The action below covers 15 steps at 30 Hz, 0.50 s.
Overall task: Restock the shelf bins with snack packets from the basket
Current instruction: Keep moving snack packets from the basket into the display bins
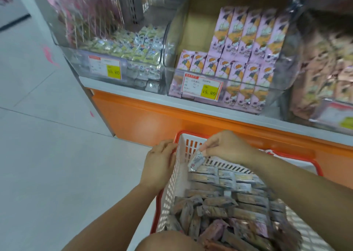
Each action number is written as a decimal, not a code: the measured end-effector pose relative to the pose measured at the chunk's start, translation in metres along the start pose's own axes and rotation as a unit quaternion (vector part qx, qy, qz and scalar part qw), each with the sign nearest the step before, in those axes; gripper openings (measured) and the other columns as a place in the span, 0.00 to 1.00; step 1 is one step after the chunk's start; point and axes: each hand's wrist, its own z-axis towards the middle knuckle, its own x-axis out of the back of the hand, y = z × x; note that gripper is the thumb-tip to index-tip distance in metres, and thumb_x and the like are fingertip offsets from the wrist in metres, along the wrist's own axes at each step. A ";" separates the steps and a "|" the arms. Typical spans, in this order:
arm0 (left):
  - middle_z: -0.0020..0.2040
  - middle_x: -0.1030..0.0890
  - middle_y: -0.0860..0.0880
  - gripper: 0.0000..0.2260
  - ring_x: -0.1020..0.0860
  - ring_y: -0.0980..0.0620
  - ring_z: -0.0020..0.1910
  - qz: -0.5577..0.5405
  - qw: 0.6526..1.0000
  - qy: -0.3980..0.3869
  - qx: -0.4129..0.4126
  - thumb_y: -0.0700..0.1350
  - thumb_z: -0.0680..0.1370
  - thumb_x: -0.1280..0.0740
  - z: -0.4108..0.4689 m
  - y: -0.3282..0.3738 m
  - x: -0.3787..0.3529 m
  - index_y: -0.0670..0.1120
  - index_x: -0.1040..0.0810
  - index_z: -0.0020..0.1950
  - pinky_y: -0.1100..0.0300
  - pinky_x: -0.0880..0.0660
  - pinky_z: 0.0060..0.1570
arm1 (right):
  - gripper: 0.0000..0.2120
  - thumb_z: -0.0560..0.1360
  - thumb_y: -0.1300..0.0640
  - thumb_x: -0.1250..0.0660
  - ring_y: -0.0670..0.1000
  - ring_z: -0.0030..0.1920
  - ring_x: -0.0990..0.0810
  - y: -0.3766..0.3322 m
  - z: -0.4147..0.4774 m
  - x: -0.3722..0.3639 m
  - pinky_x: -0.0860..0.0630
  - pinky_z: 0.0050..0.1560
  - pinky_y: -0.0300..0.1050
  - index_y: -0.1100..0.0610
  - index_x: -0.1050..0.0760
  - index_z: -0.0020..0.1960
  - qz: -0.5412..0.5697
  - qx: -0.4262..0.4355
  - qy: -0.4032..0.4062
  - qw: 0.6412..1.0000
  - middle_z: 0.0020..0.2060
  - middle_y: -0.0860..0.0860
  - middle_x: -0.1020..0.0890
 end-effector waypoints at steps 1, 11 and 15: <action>0.64 0.26 0.52 0.14 0.28 0.52 0.63 -0.022 1.000 0.011 -0.014 0.45 0.81 0.41 -0.001 0.007 0.010 0.48 0.24 0.65 0.57 0.34 0.62 | 0.04 0.72 0.60 0.28 0.41 0.44 0.21 -0.011 -0.012 0.008 0.26 0.45 0.34 0.52 0.17 0.45 0.006 0.010 0.003 1.000 0.41 0.44 0.18; 0.56 0.24 0.62 0.21 0.26 0.63 0.56 -0.173 0.979 0.032 -0.099 0.50 0.73 0.28 -0.039 0.065 0.110 0.64 0.30 0.63 0.75 0.32 0.52 | 0.04 0.72 0.63 0.29 0.52 0.48 0.17 -0.096 -0.060 0.039 0.20 0.51 0.45 0.56 0.18 0.42 0.301 0.037 0.053 0.951 0.41 0.53 0.15; 0.55 0.23 0.64 0.22 0.25 0.66 0.54 -0.189 0.978 0.058 -0.069 0.48 0.73 0.28 -0.057 0.072 0.126 0.67 0.30 0.61 0.76 0.31 0.50 | 0.03 0.72 0.60 0.29 0.52 0.47 0.19 -0.116 -0.069 0.031 0.21 0.50 0.44 0.57 0.18 0.46 0.330 0.040 0.075 0.940 0.44 0.55 0.15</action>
